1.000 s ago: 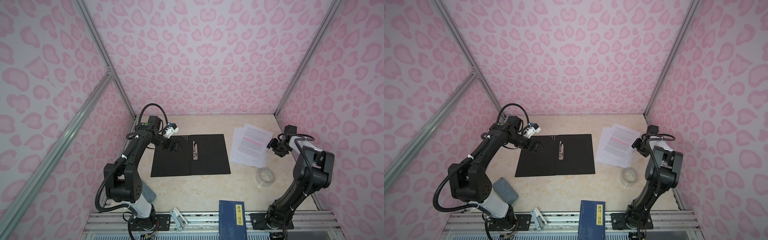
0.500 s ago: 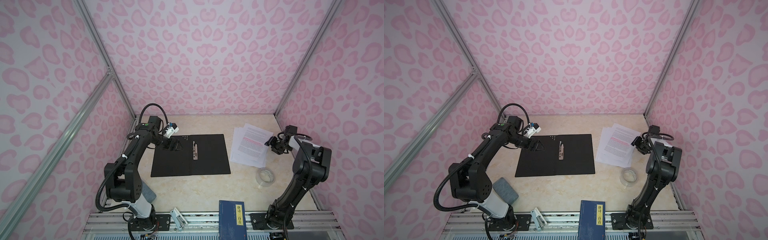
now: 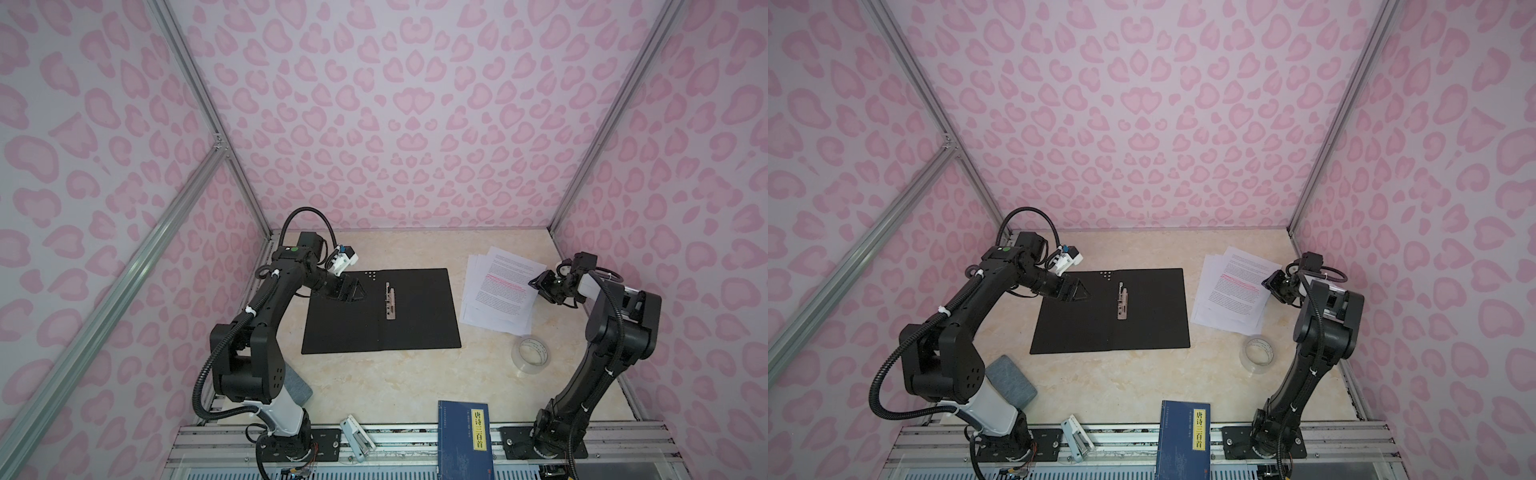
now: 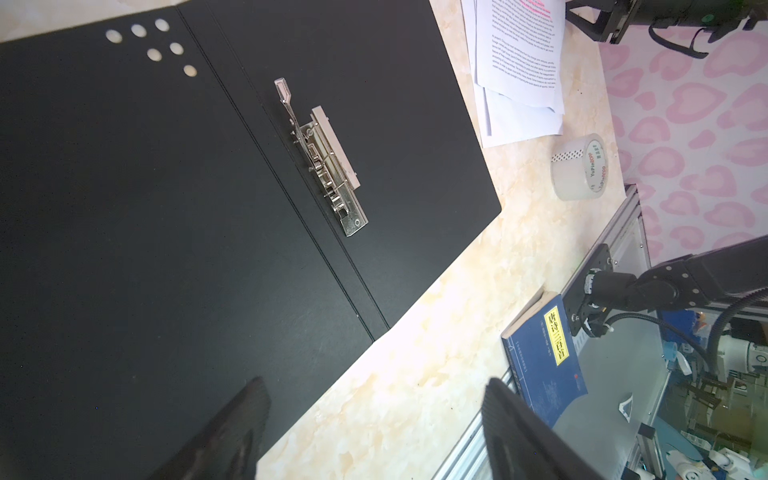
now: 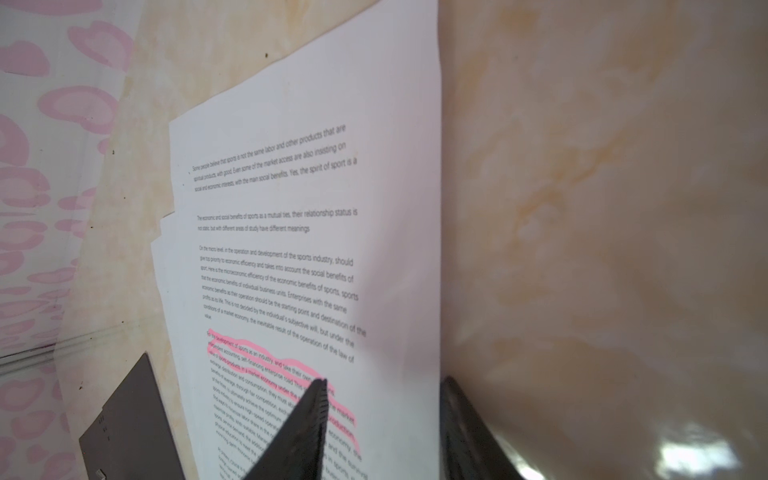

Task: Put the files into the folder
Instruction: 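Grasp the edge of the white paper stack with the right gripper and lift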

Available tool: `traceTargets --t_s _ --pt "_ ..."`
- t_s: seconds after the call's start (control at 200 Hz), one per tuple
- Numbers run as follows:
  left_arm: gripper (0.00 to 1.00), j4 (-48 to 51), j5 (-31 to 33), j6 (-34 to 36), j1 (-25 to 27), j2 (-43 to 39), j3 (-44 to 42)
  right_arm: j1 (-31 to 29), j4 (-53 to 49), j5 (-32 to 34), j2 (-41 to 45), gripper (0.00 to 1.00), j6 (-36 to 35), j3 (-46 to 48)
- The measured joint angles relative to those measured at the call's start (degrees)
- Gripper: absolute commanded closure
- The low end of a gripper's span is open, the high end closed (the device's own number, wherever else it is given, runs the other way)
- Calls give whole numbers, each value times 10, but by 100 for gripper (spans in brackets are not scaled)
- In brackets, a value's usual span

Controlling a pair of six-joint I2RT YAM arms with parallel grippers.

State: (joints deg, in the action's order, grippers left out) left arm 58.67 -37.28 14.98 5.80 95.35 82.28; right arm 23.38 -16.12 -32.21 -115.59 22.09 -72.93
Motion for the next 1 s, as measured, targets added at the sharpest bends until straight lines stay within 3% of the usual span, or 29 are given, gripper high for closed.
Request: traceTargets --t_s 0.49,1.005 --pt "17 0 1 0 2 -8 -5 4 -28 -30 14 79 19 12" --pt "18 0 0 -5 2 -8 -5 11 -30 -45 29 95 19 13"
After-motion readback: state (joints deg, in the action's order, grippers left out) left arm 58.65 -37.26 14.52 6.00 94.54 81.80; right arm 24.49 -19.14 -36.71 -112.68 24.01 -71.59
